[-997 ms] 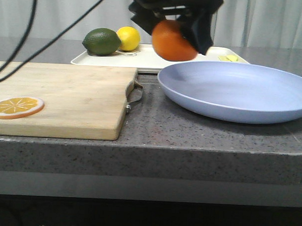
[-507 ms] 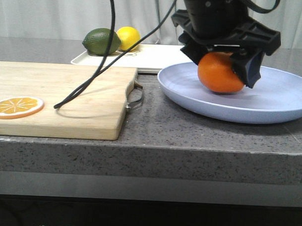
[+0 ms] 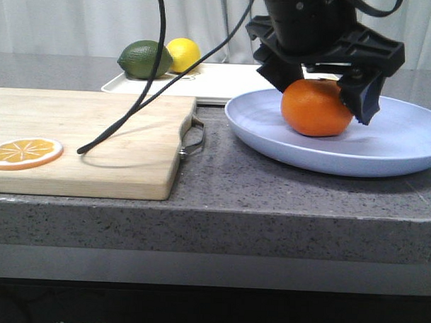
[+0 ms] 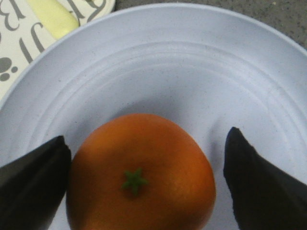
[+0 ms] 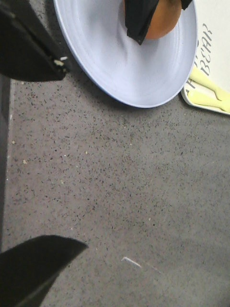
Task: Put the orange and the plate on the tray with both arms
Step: 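Open the left gripper to release the orange and withdraw upward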
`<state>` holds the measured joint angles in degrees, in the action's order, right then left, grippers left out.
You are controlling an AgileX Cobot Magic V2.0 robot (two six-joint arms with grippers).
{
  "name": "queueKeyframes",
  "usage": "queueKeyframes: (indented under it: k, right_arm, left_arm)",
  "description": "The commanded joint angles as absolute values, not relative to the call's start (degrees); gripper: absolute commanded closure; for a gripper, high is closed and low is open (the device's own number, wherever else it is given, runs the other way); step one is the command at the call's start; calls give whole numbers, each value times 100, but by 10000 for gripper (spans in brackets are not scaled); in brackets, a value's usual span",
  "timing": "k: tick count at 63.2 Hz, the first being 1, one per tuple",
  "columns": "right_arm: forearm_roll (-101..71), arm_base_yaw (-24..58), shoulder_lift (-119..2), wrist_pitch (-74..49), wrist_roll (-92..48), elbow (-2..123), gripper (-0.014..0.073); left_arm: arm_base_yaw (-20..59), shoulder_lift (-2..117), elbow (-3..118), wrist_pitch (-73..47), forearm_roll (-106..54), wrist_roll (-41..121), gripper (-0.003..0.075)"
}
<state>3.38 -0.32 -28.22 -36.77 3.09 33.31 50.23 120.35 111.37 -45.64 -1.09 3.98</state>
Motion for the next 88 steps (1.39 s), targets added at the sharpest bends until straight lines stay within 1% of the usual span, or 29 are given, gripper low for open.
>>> queueKeyframes:
  k: [1, 11, 19, 29, 40, 52, 66, 79, 88]
  right_arm:
    - [347, -67, -2892, -3313, 236, 3486, -59]
    - [347, -67, -2892, -3313, 236, 3486, -59]
    - [347, -67, -2892, -3342, 236, 3486, -59]
    - [314, -67, -2892, -3430, 241, 3486, -59]
    - [111, -67, -3090, -3588, 241, 3584, -59]
    - [-149, -67, -3896, -4385, 241, 4178, -59]
    - [-429, -67, -5283, -5280, -158, 5119, -59]
    - [-952, -209, -6415, -5576, -508, 5993, -59]
    - [-1939, -766, -7107, -5796, -1168, 6481, -59]
  left_arm:
    - [5067, 11354, 11340, -4291, -180, 323, 99]
    - [5067, 10771, 11325, -4524, -236, 189, 99]
    - [5041, 10077, 10827, -4531, -192, 176, 99]
    - [4929, 8816, 9406, -4058, -33, 176, 99]
    - [4531, 7565, 7947, -3750, 0, 155, 99]
    - [4113, 6146, 6366, -3637, 0, 64, 99]
    - [4012, 4932, 5240, -3331, 0, 64, 99]
    - [4012, 4419, 4882, -3215, 0, 64, 99]
    - [4012, 4393, 4881, -3225, 0, 64, 99]
